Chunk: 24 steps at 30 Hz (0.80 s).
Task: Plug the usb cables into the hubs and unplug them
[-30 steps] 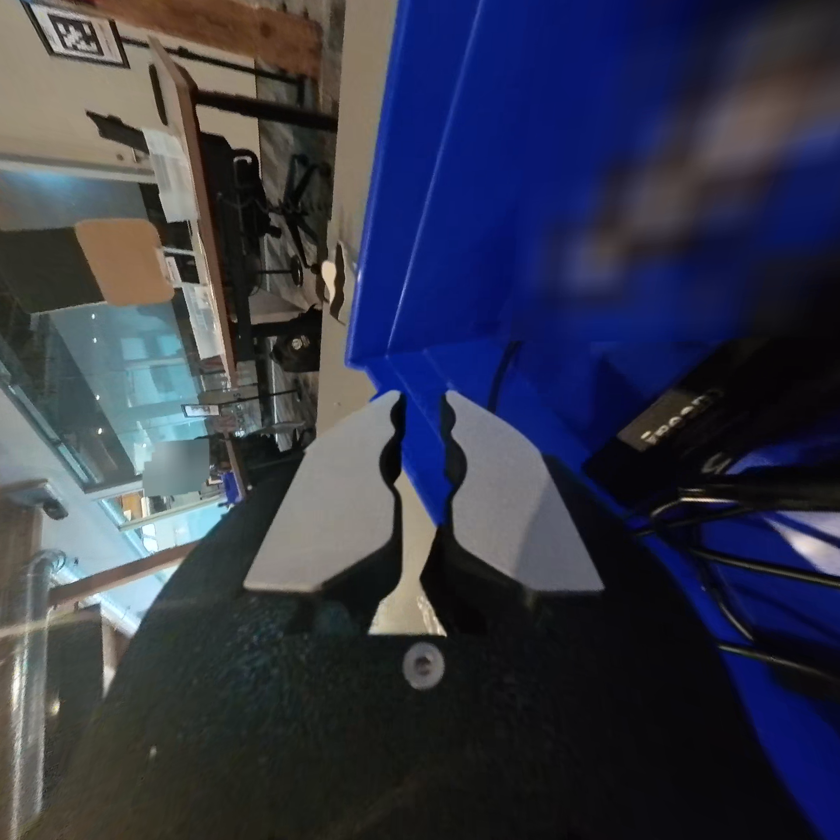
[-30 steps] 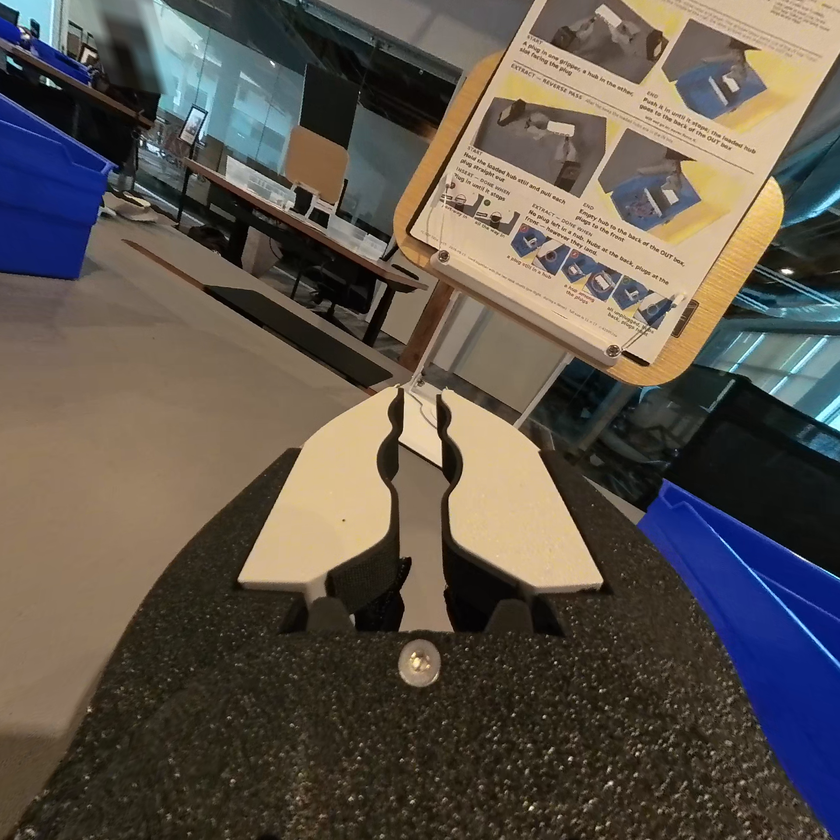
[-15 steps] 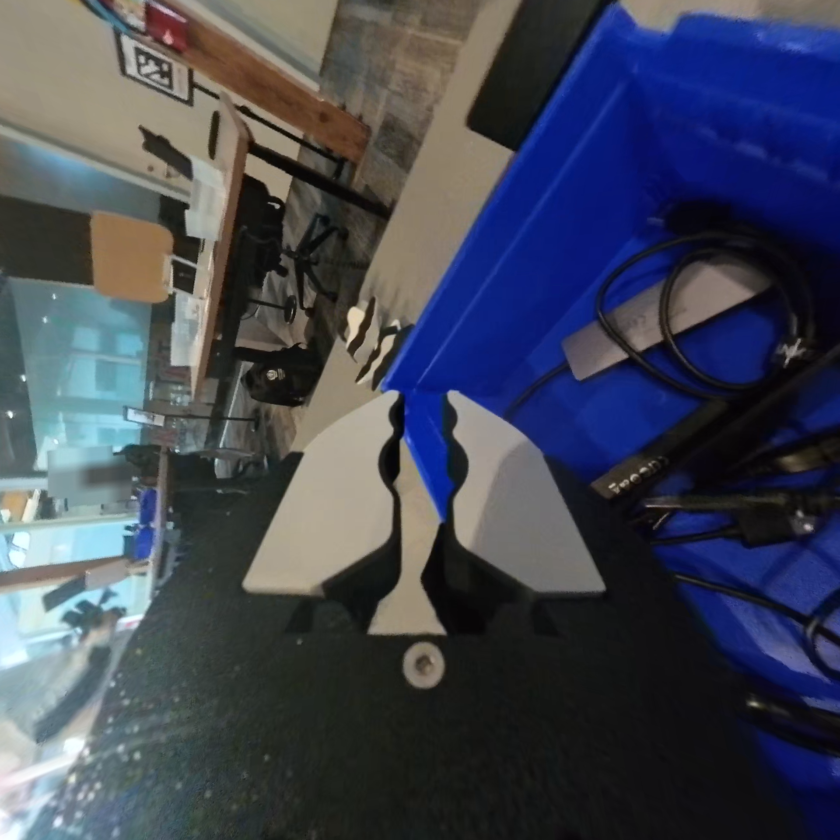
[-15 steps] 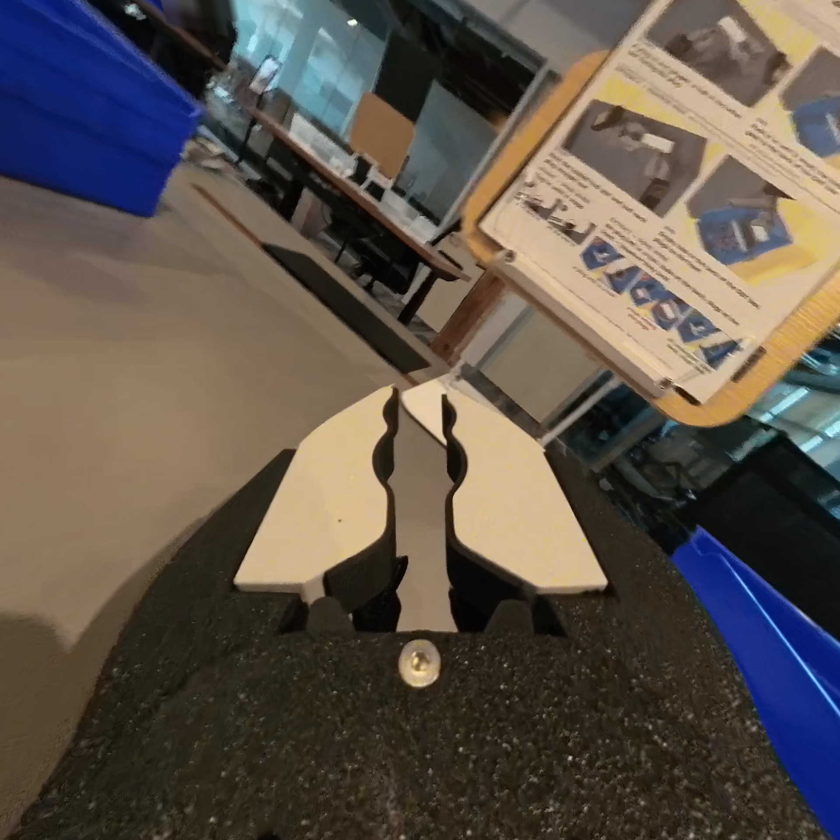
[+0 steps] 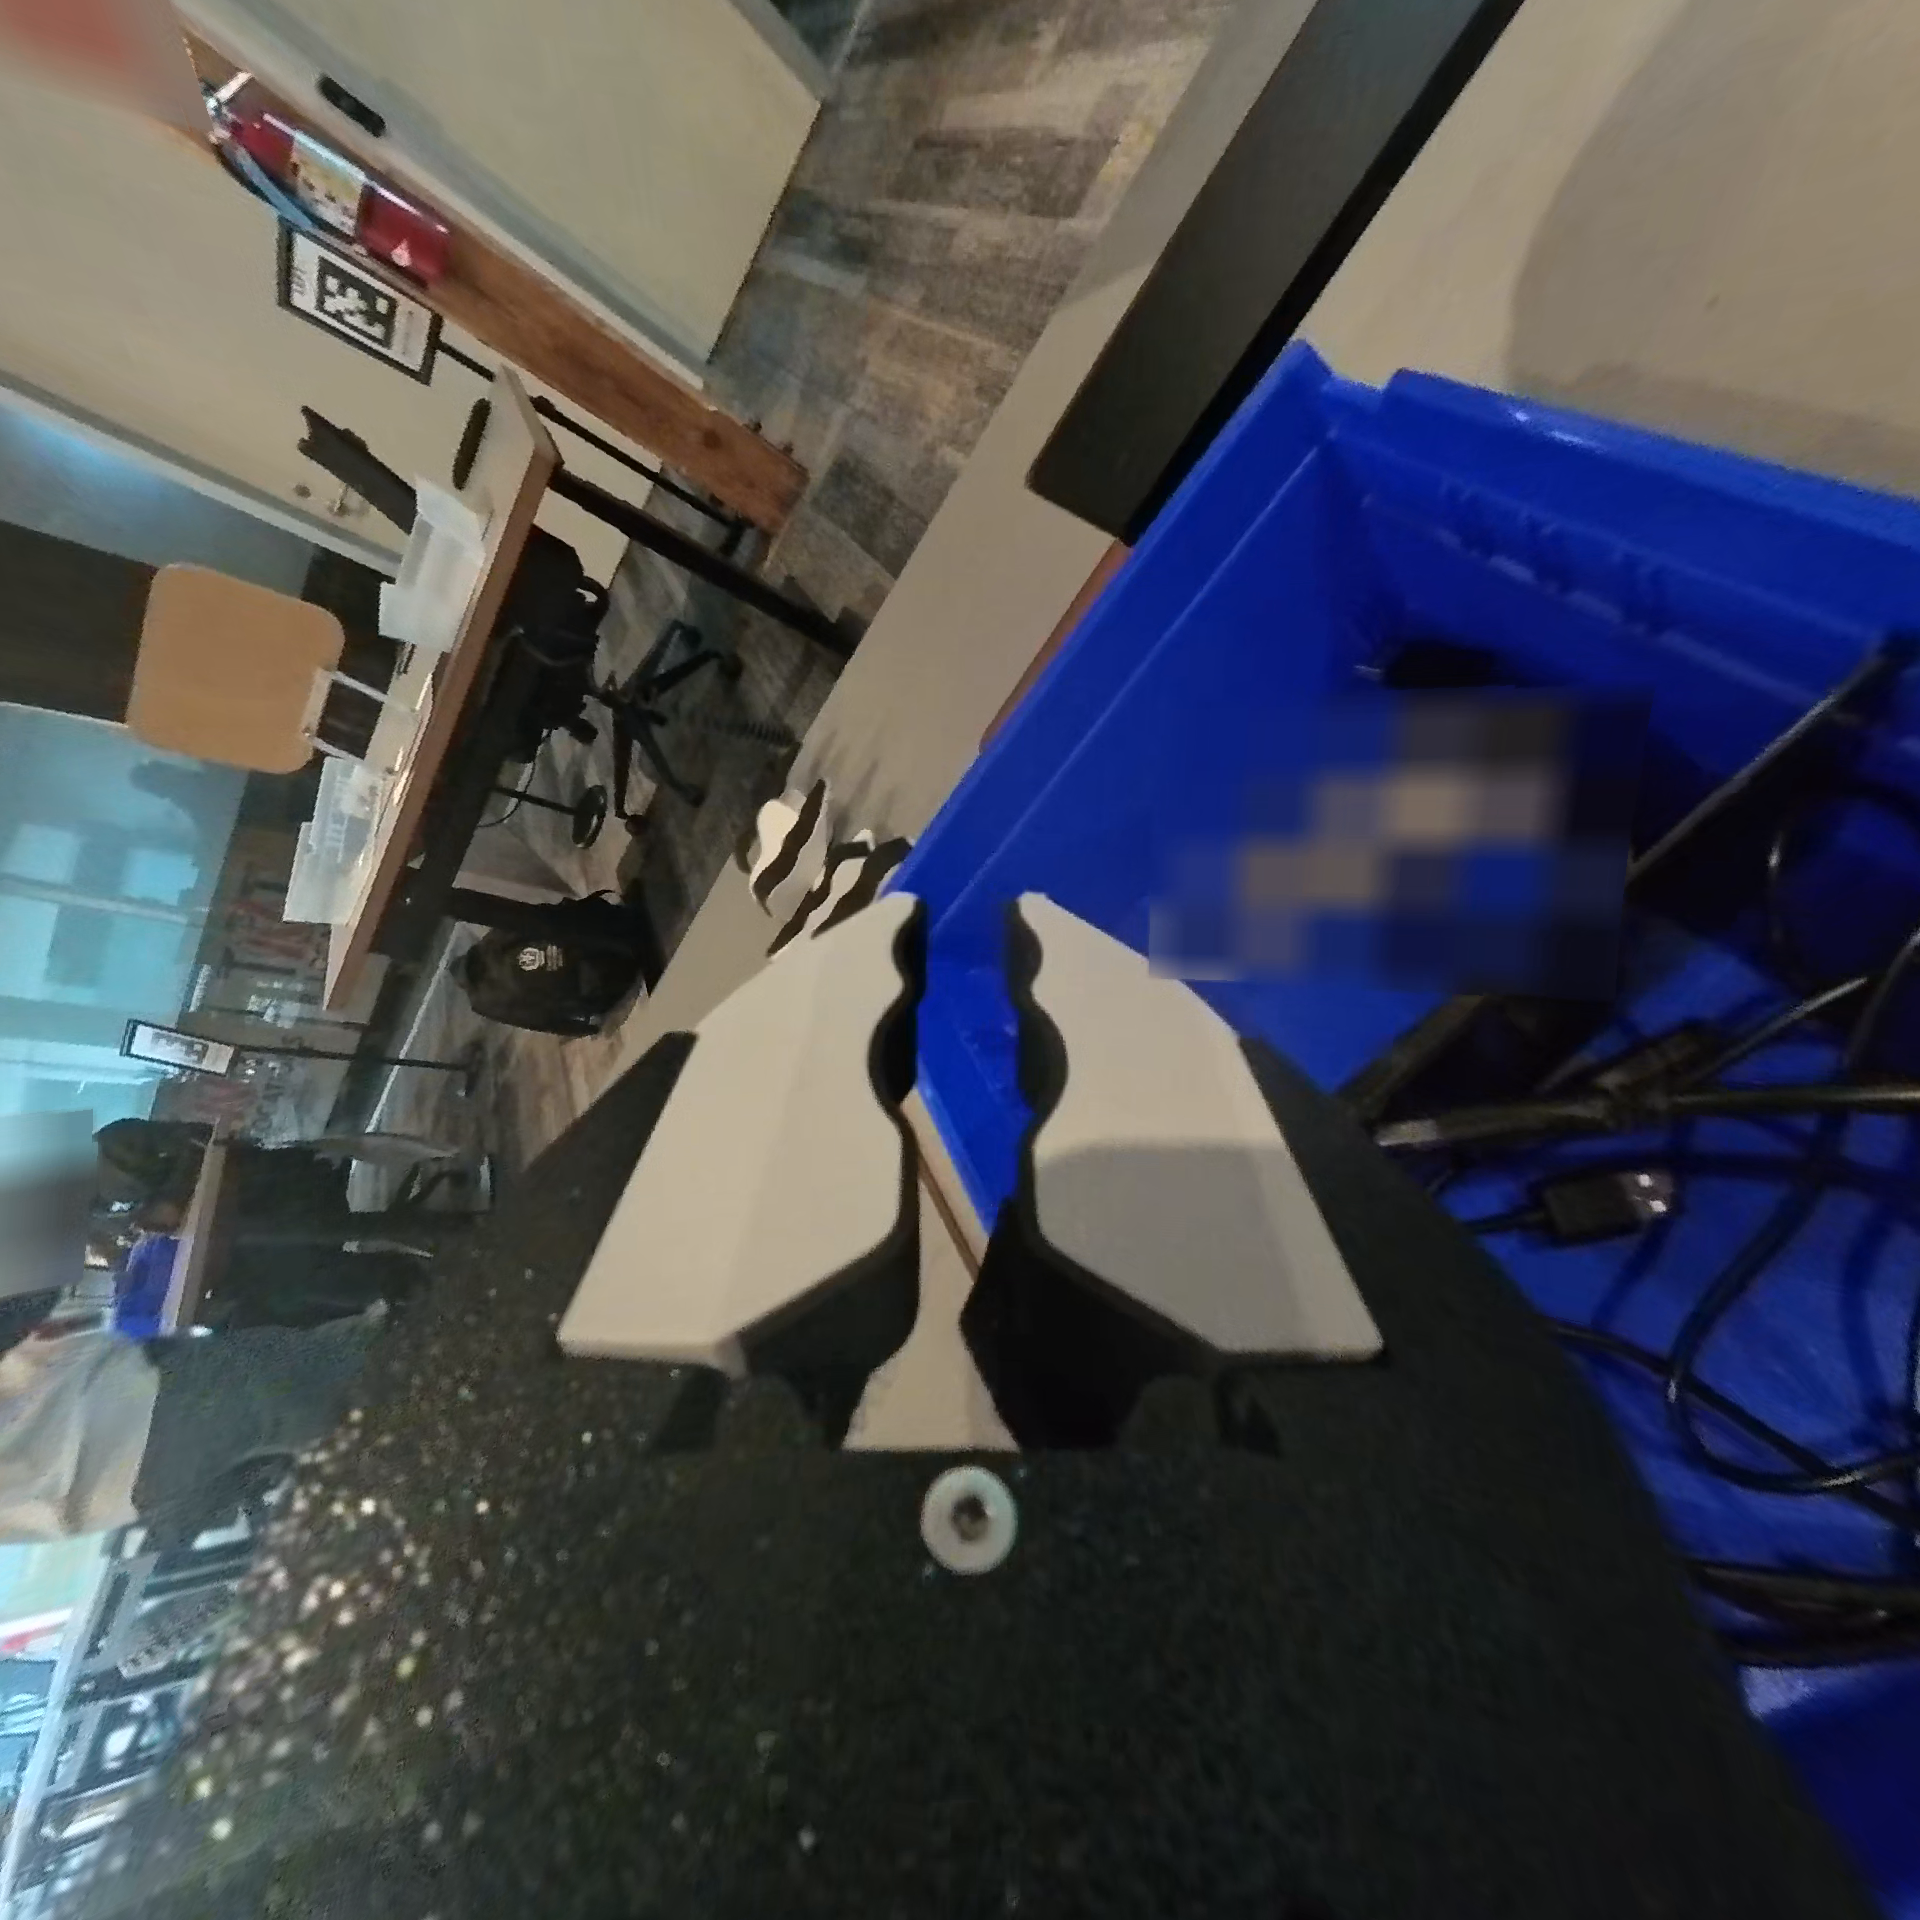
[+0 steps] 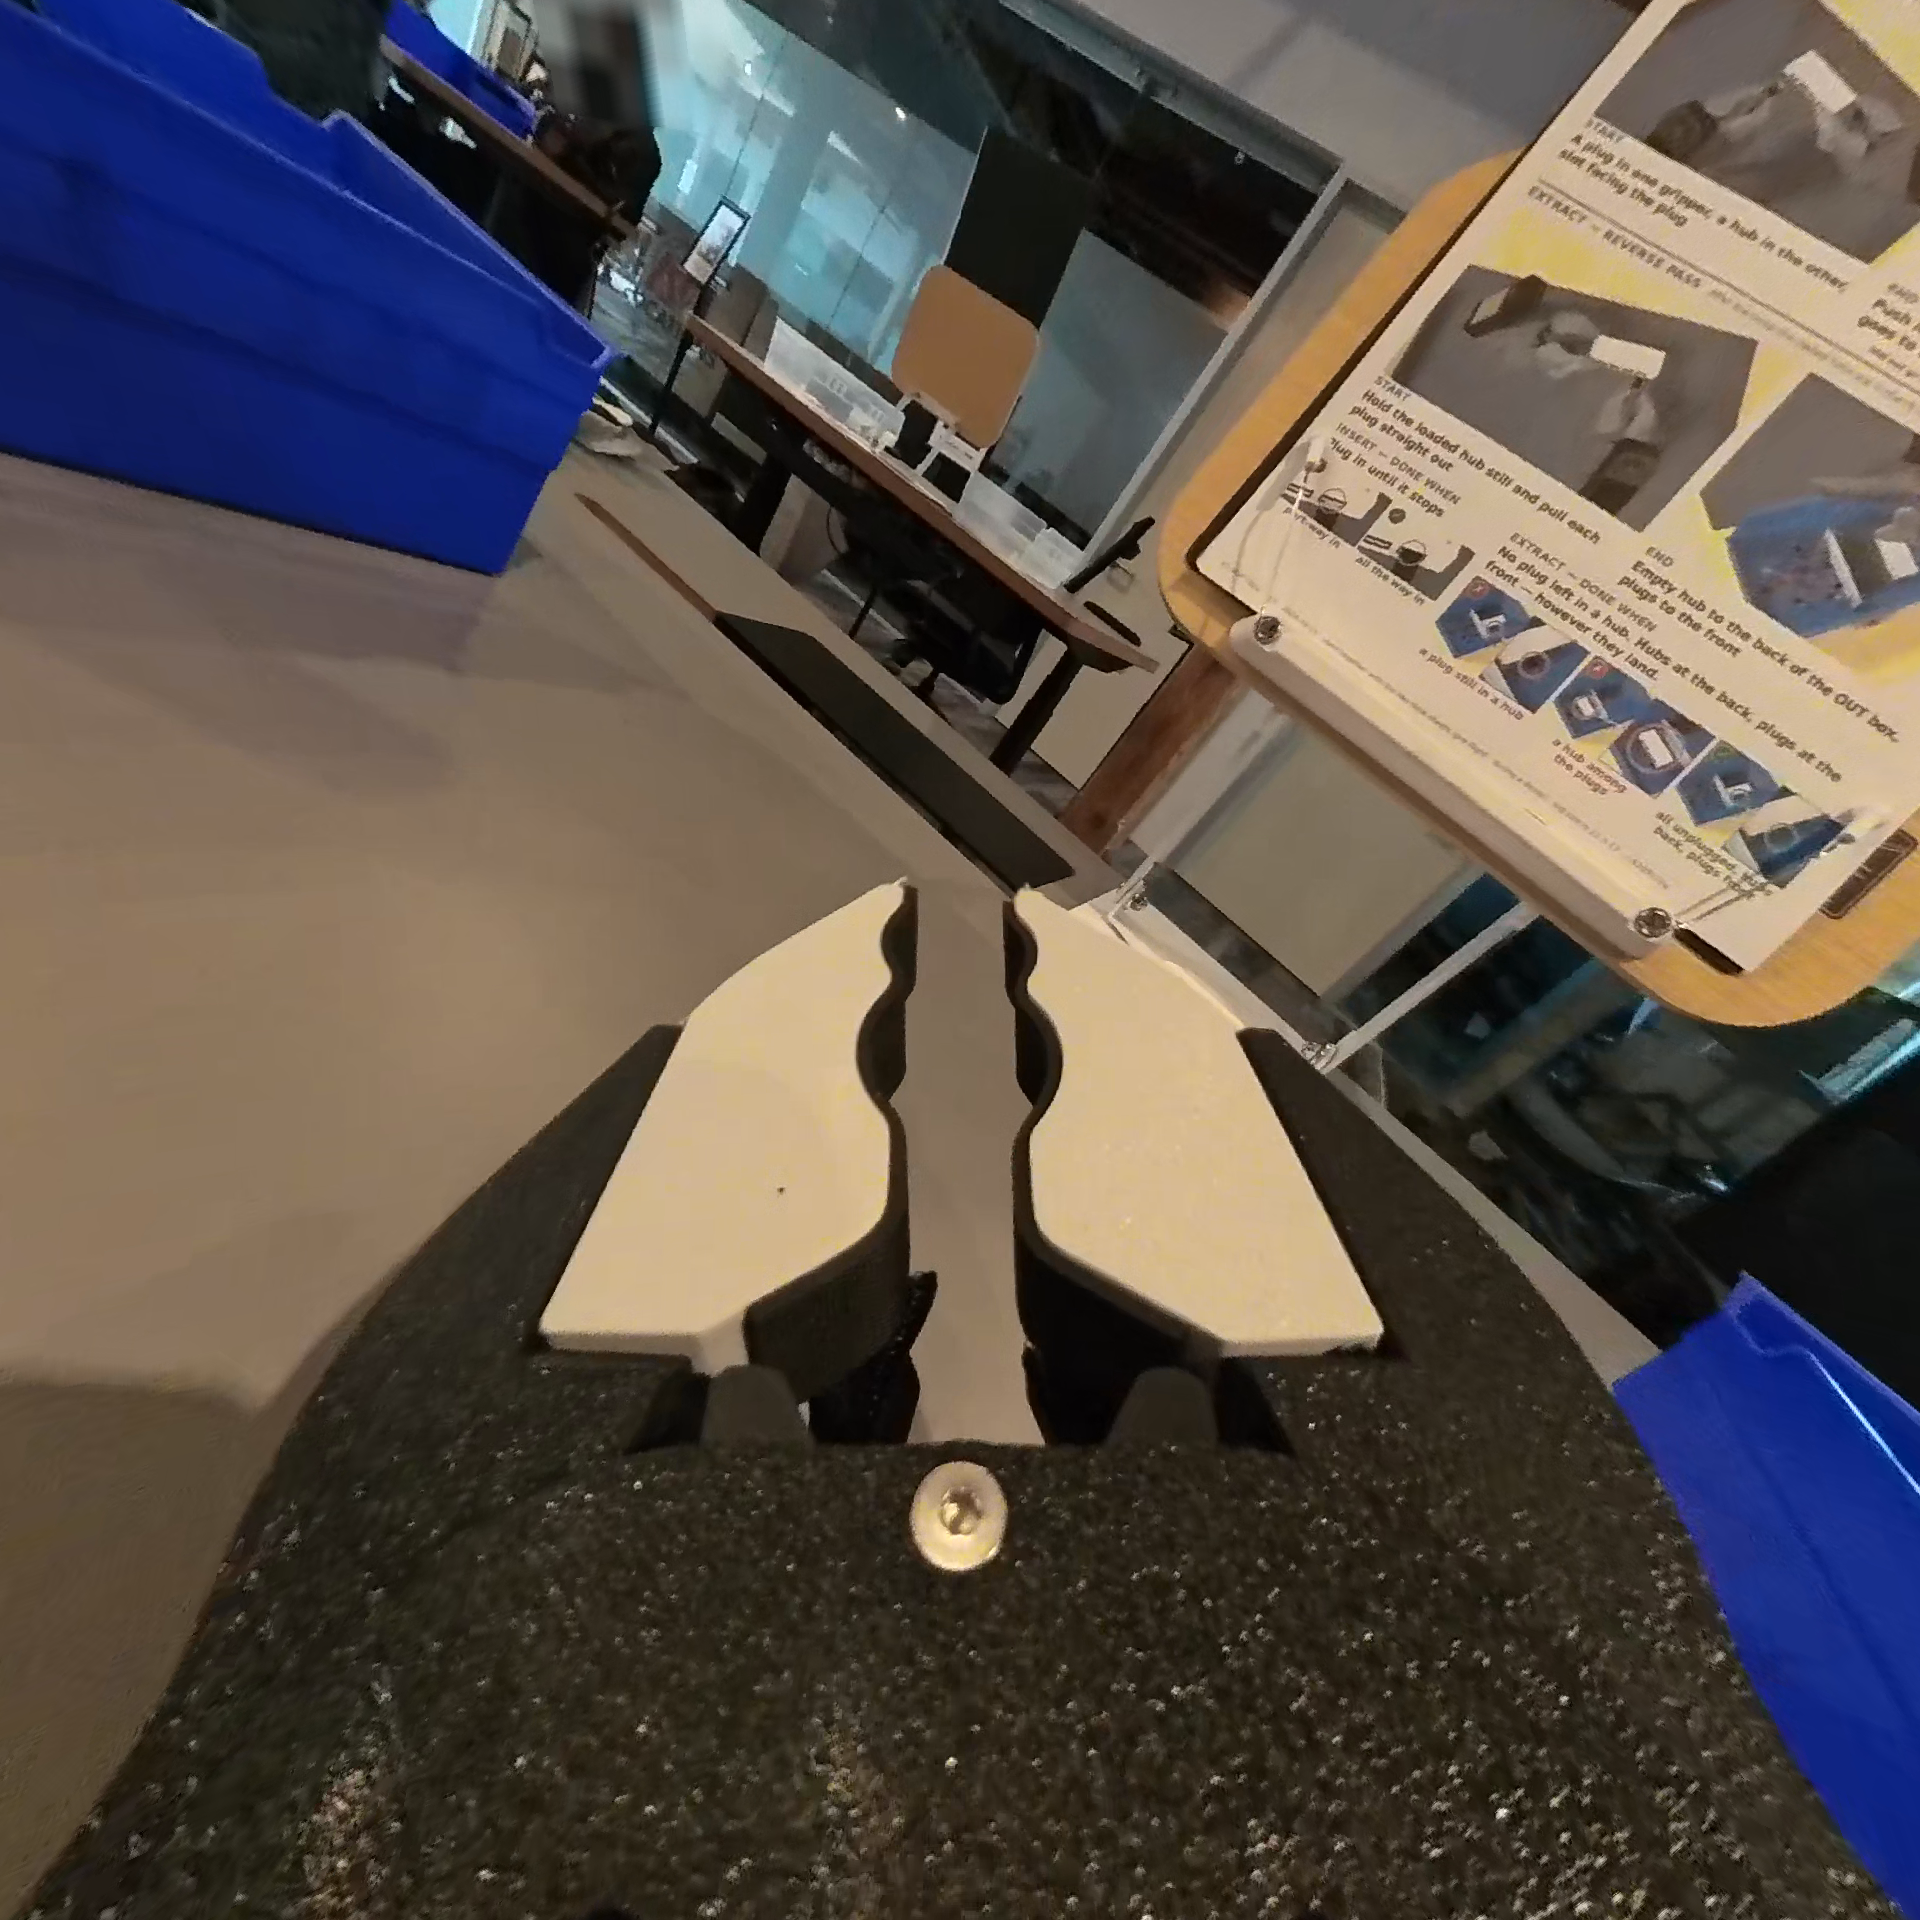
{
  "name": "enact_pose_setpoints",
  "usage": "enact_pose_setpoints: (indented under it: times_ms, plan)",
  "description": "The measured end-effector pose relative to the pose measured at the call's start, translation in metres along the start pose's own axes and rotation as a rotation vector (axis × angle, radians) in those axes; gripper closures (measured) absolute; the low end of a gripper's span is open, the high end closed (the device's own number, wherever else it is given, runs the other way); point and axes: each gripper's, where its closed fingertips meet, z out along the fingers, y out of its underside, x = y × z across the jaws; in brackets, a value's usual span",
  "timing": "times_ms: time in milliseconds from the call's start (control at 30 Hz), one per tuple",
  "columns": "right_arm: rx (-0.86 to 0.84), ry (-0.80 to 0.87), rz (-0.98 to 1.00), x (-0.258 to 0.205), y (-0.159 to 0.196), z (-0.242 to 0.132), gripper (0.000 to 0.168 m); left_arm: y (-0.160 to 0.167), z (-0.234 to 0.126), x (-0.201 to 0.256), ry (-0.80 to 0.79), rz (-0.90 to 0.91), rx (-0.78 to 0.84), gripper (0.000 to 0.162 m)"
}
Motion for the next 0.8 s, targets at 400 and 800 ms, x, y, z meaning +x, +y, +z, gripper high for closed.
enact_pose_setpoints:
  times_ms: [400, 800]
  plan:
    - [0.039, 0.001, 0.045, 0.003, -0.003, -0.001, 0.156, -0.003, 0.065, 0.076, 0.300, 0.617, -0.026, 0.128]
    - [0.057, -0.018, 0.067, 0.003, -0.005, -0.002, 0.158, 0.061, 0.099, 0.099, 0.864, 0.629, -0.365, 0.118]
